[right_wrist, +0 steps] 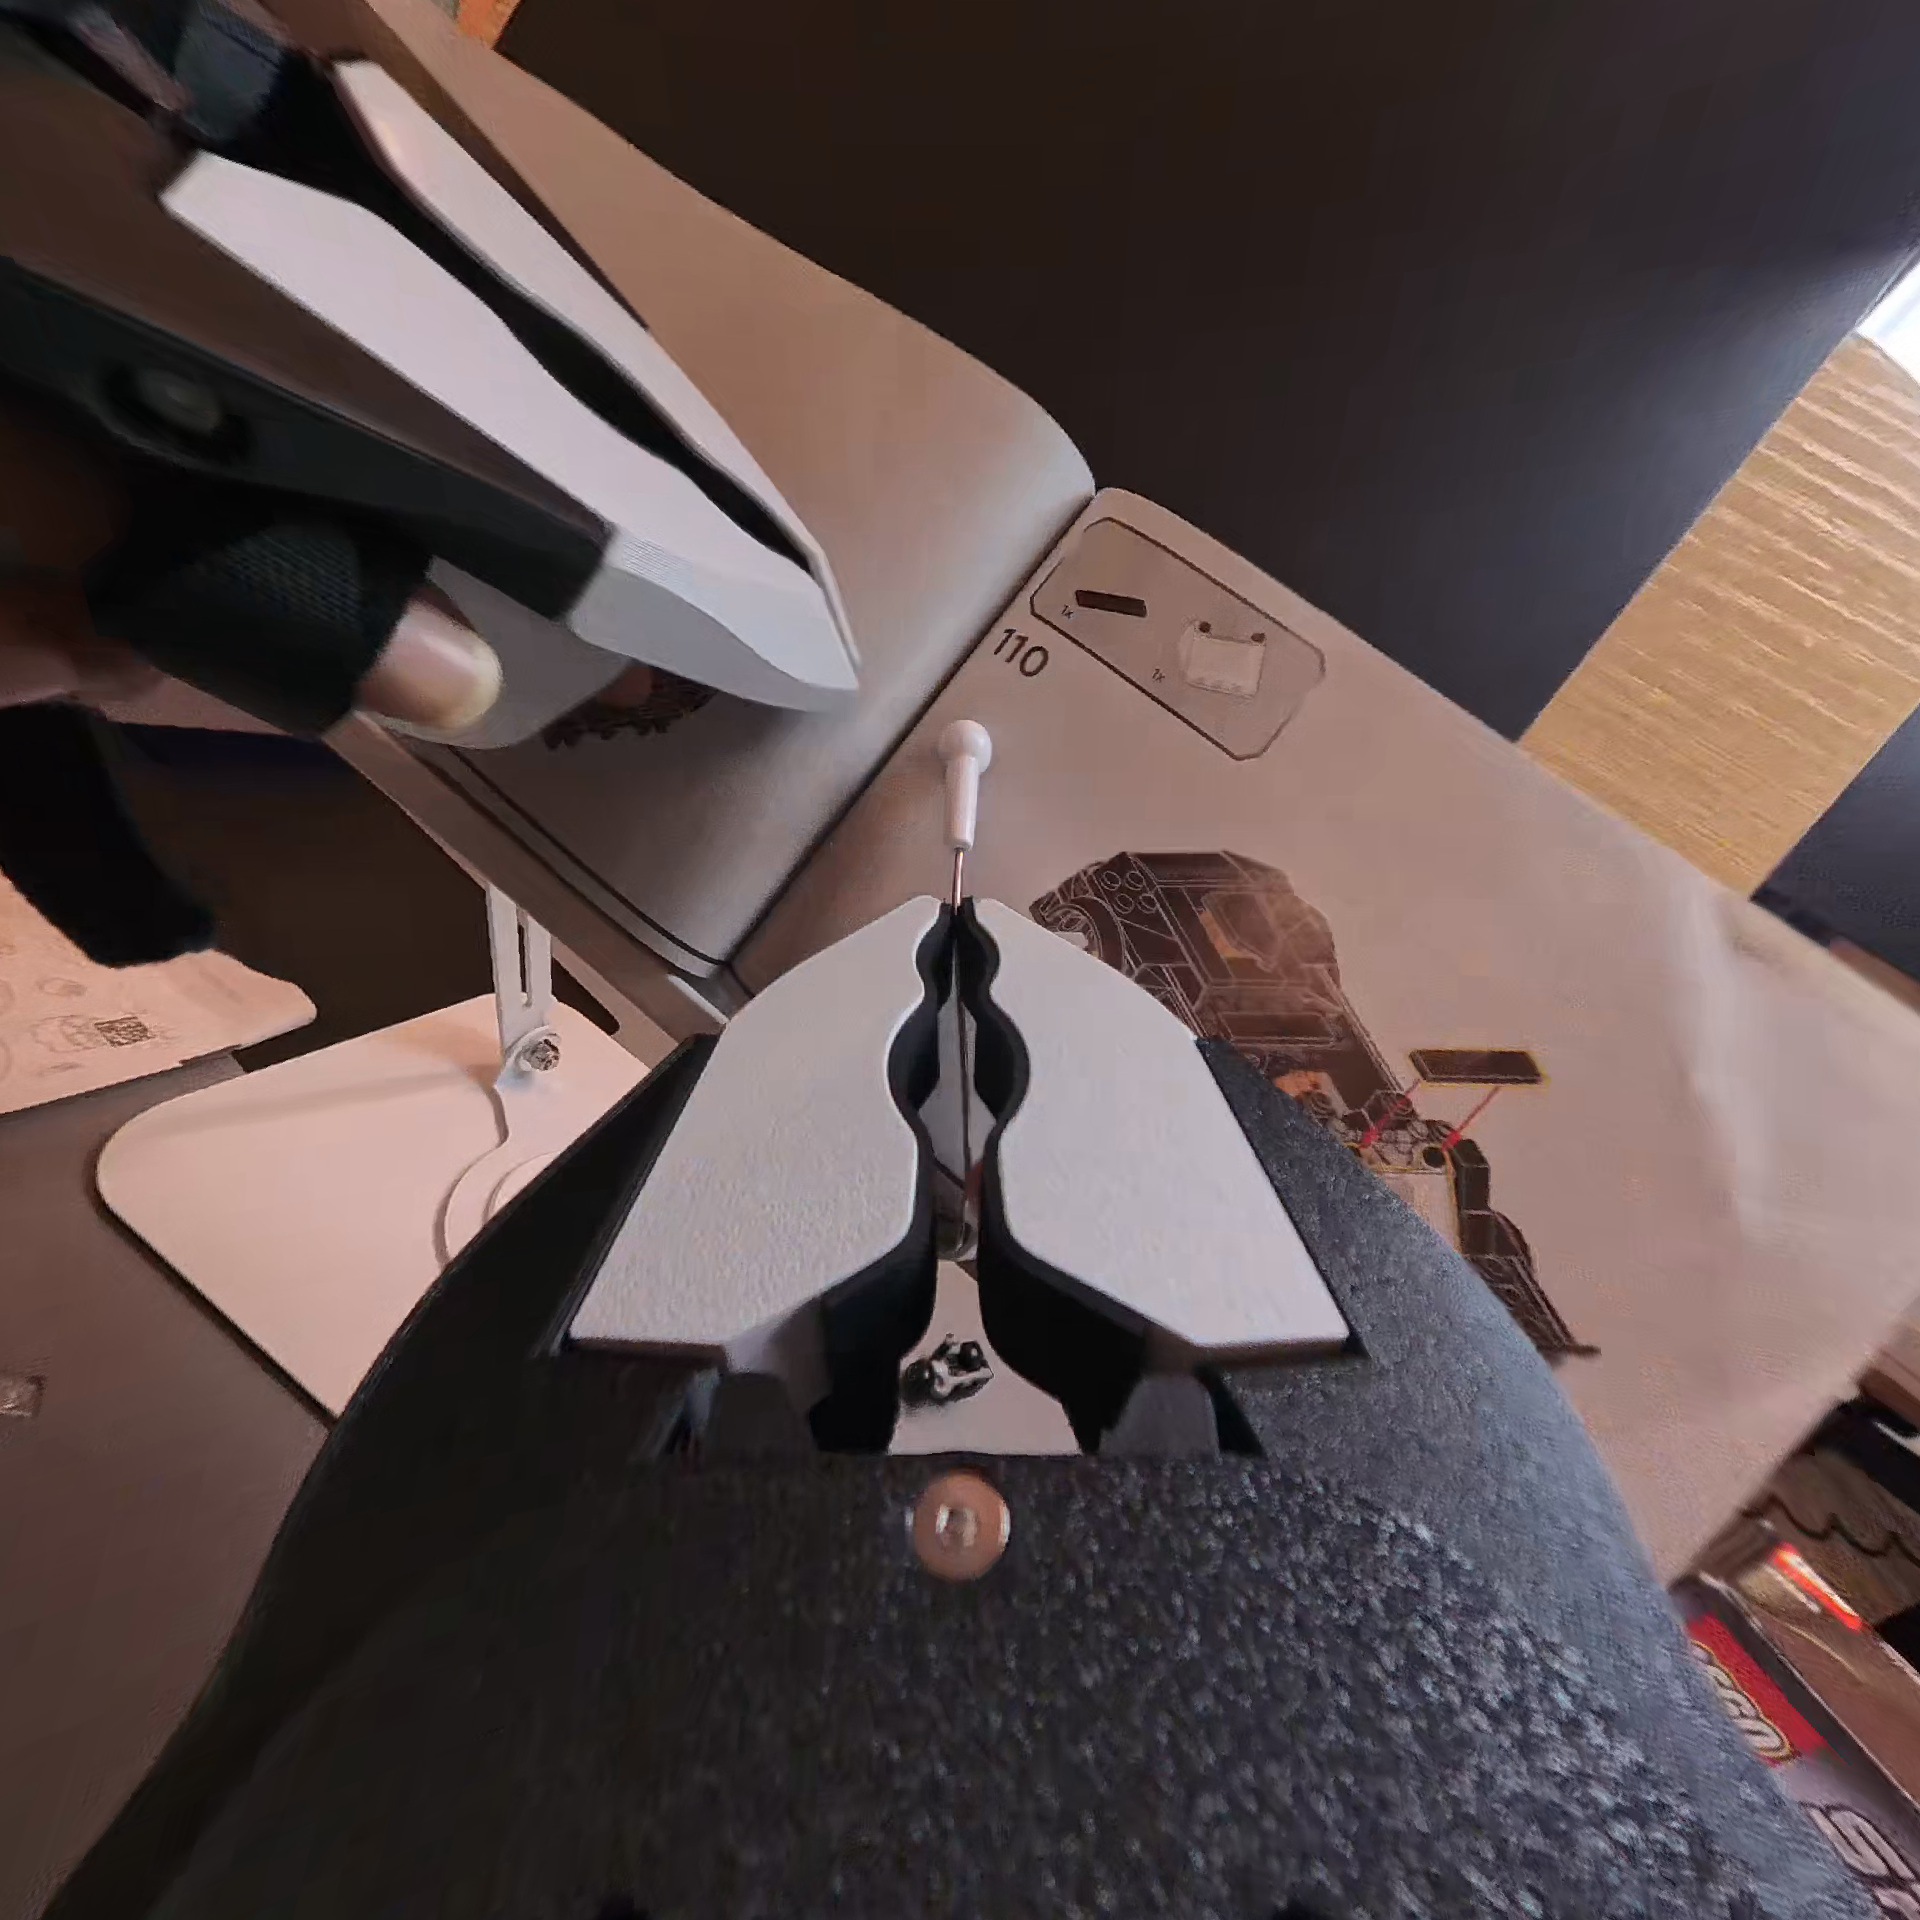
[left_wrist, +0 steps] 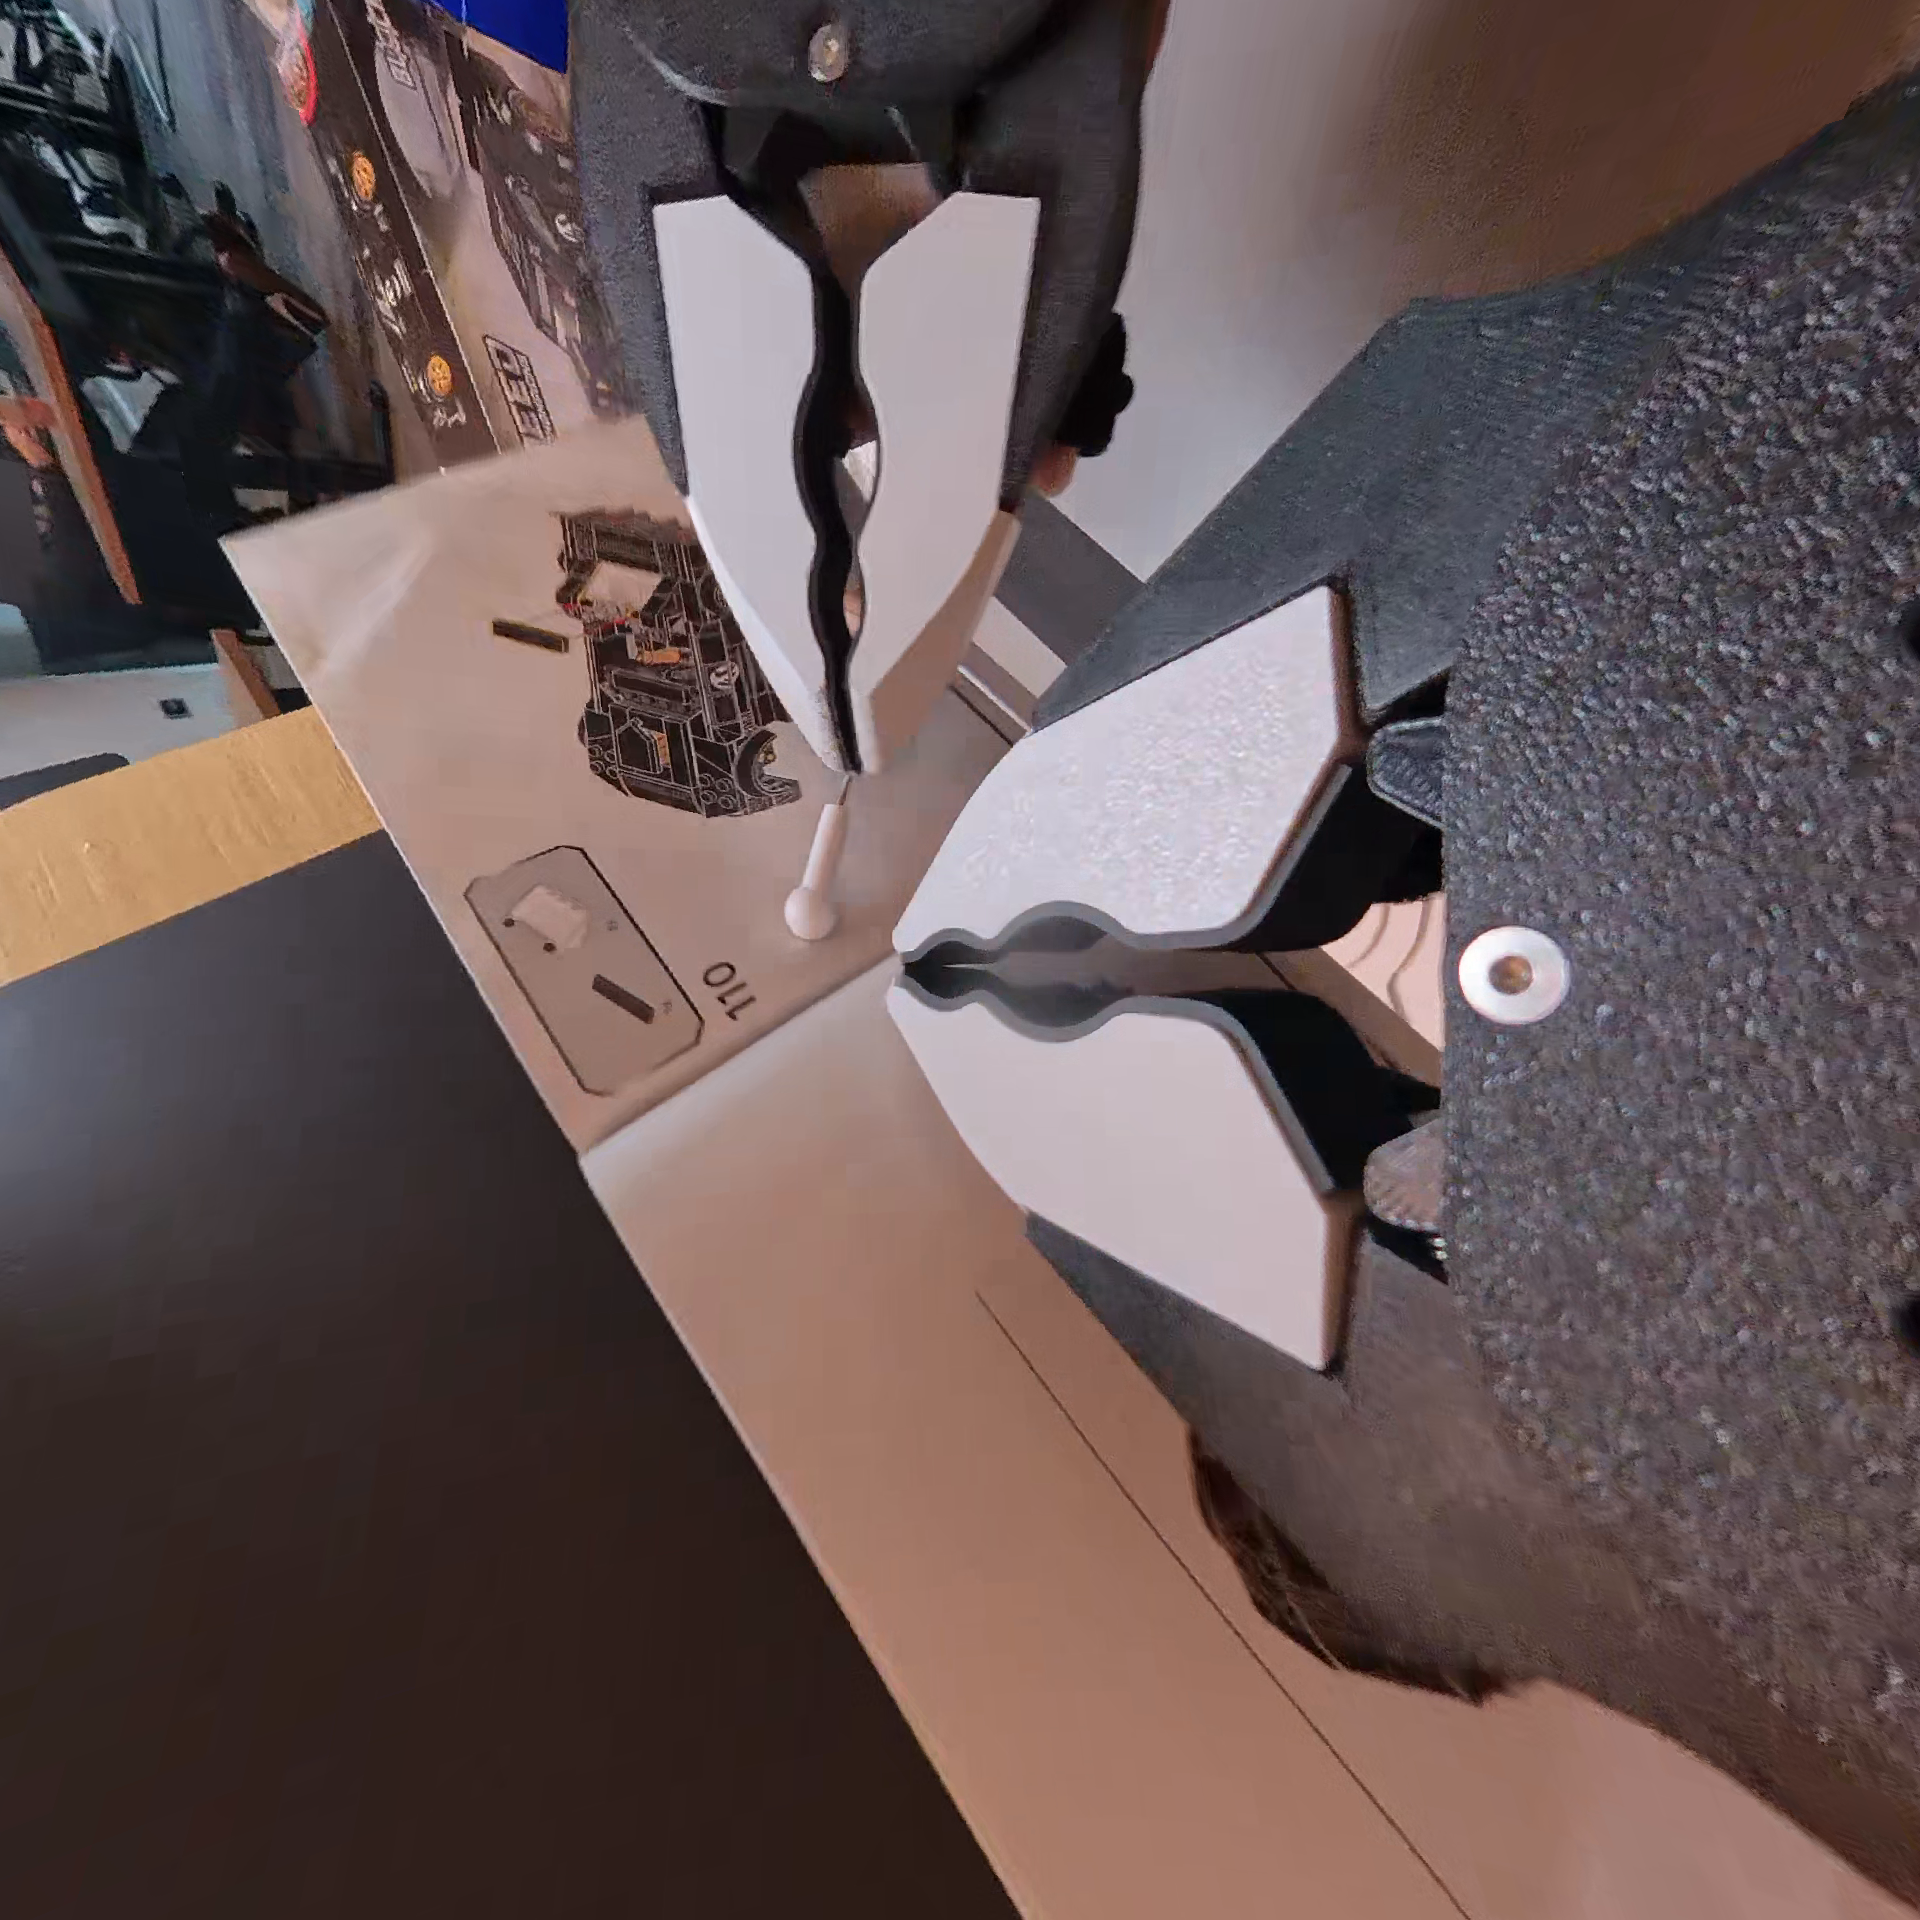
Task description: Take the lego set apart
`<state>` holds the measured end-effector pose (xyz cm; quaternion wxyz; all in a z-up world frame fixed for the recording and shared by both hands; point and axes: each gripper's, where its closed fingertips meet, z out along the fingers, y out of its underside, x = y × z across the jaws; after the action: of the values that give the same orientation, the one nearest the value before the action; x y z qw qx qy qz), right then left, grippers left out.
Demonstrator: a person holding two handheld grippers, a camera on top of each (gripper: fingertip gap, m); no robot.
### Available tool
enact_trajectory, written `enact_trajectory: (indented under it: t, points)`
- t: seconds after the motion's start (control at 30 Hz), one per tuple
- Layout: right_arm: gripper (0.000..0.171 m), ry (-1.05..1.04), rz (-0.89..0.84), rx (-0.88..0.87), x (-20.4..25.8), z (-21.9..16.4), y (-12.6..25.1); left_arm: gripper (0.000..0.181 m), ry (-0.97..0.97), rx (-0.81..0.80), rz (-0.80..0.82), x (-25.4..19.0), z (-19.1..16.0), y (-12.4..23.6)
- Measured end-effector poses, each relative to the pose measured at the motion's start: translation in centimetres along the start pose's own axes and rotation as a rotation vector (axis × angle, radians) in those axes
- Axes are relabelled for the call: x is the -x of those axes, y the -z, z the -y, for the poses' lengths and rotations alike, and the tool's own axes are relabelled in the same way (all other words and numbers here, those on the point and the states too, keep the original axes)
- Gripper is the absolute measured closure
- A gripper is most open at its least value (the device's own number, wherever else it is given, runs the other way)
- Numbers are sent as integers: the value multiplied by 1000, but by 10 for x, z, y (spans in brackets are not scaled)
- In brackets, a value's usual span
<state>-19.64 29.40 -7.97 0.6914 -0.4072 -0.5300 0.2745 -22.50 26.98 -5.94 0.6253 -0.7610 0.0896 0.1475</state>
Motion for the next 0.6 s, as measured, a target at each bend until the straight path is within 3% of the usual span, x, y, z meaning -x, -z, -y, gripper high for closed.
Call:
enact_trajectory:
  t: [0.17,0.3,0.43,0.6]
  points:
    - [170,64,17,21,3,0,-1,180,110,-31,153,37,-18,45]
    - [170,82,24,33,5,-1,-2,161,202,-27,286,72,-44,78]
    - [170,53,12,34,5,-1,-3,142,254,17,307,86,-65,85]
    - [170,16,7,31,4,-1,-3,138,232,53,320,88,-74,81]
